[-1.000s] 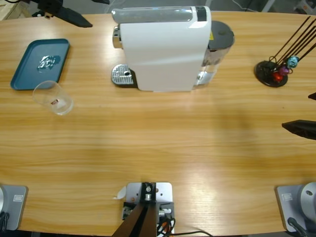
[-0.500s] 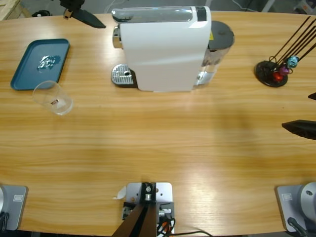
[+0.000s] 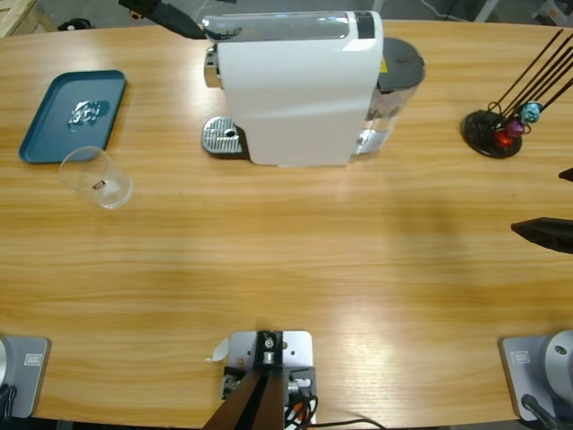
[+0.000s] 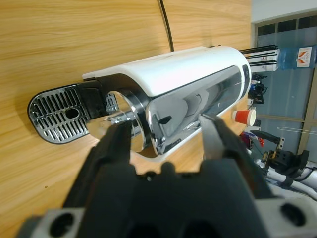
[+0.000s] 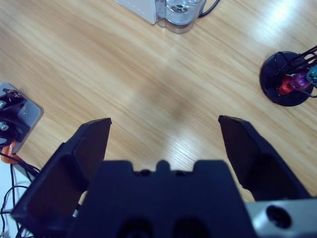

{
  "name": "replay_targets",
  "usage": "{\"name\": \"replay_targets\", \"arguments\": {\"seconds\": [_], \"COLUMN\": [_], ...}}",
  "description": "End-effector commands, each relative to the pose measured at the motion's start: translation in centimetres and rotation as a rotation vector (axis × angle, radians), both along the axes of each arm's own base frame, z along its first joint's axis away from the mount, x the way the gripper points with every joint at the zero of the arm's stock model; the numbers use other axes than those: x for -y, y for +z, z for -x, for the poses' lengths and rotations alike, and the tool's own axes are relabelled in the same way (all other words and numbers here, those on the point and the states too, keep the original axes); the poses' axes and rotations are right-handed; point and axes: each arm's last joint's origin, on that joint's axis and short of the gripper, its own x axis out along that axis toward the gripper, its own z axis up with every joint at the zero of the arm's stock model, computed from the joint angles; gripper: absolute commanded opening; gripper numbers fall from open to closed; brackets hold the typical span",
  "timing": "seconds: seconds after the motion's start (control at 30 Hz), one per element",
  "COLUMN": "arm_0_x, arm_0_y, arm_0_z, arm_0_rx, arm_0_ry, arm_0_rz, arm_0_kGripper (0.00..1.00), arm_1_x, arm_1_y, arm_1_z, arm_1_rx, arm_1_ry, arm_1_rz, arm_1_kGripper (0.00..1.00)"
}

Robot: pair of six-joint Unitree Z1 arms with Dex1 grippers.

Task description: Pour coffee

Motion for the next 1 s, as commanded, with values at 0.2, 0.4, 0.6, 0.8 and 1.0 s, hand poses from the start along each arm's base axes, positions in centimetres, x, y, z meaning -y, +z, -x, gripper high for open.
{"name": "replay_targets", "arguments": {"seconds": [0.2, 0.4, 0.6, 0.8, 1.0], "arm_0_x": [1.2, 1.0, 0.8, 0.9, 1.0], "arm_0_y": [-2.2, -2.0, -1.6, 0.0, 2.4], "arm_0_z": [-0.9, -0.6, 0.0, 0.3, 0.4], "arm_0_rx": [-0.045, -0.029, -0.018, 0.014, 0.066], "arm_0_ry": [-0.059, -0.075, -0.097, -0.143, -0.163], "arm_0_rz": [0.024, 0.022, 0.033, 0.108, 0.163], "arm_0_kGripper": [0.0, 0.0, 0.0, 0.0, 0.0], "arm_1_x": [-0.1, -0.1, -0.2, -0.2, -0.3], "arm_1_y": [-0.8, -0.8, -0.8, -0.9, -0.8], "arm_1_z": [-0.2, -0.2, -0.2, -0.3, -0.3], "arm_1_rx": [-0.032, -0.035, -0.036, -0.037, -0.04], "arm_1_ry": [0.006, 0.006, 0.006, 0.006, 0.006], "arm_1_rz": [0.016, 0.017, 0.018, 0.019, 0.021], "arm_1_kGripper": [0.963, 0.902, 0.899, 0.899, 0.899]}}
